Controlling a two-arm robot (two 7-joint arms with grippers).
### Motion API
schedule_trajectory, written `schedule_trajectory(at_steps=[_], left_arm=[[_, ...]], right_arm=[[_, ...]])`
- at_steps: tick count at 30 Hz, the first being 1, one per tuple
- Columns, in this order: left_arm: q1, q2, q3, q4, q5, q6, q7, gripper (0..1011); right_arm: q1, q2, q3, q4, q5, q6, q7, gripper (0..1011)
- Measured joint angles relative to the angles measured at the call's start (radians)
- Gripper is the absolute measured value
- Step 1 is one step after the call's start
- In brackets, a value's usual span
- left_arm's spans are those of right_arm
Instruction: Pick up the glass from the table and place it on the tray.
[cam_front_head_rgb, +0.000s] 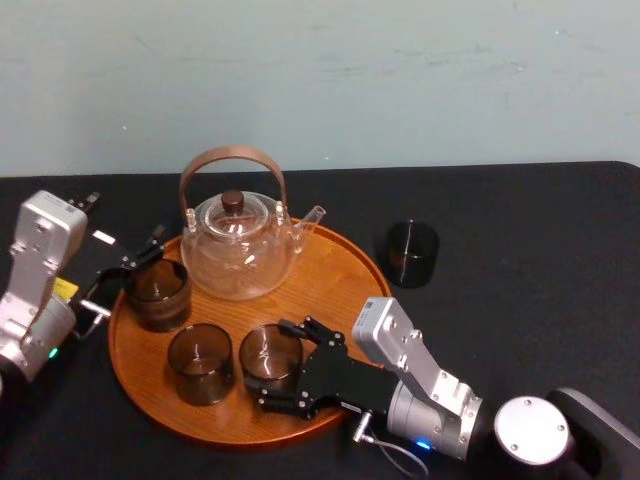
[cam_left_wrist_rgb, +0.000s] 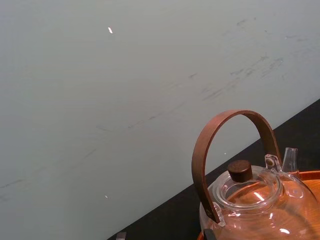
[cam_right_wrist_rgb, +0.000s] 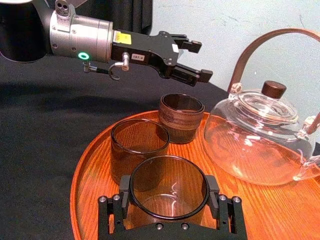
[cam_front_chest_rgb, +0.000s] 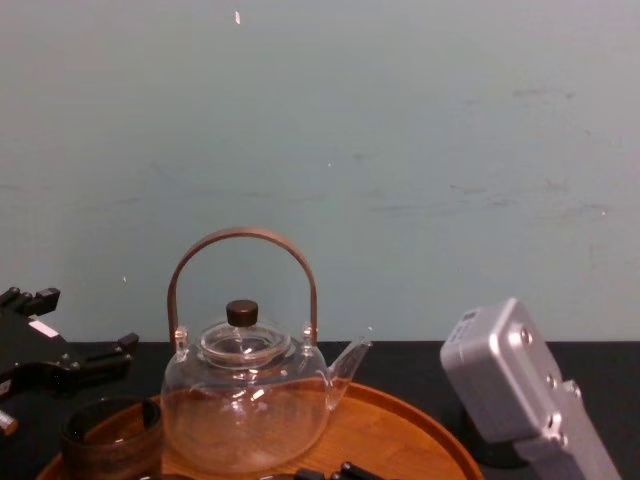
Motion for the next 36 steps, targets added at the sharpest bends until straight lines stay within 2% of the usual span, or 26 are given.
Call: schedule_trajectory(at_steps=[19,21,24,29,36], left_arm=[[0.000,0.000,0.000,0.000,0.000,0.000,0.000,1001],[0.000,0.000,0.000,0.000,0.000,0.000,0.000,1001],[0.000,0.000,0.000,0.000,0.000,0.000,0.000,1001],[0.000,0.000,0.000,0.000,0.000,0.000,0.000,1001],[0.000,0.000,0.000,0.000,0.000,0.000,0.000,1001]], right_arm=[[-0.003,-0.002,0.002,-0.001,0.008,0.011,-0.005,913],[-0.003,-0.001,0.002,-0.001,0.007,0.011,-0.005,924],[-0.003,-0.001,0.002,-0.001,0.007,0.011,-0.005,1002],[-0.003,0.000,0.002,-0.002,0.006,0.009,-0.005,1002],[-0.020,0.019,0.018,-0.039,0.005,-0.016,-0.025,1002]])
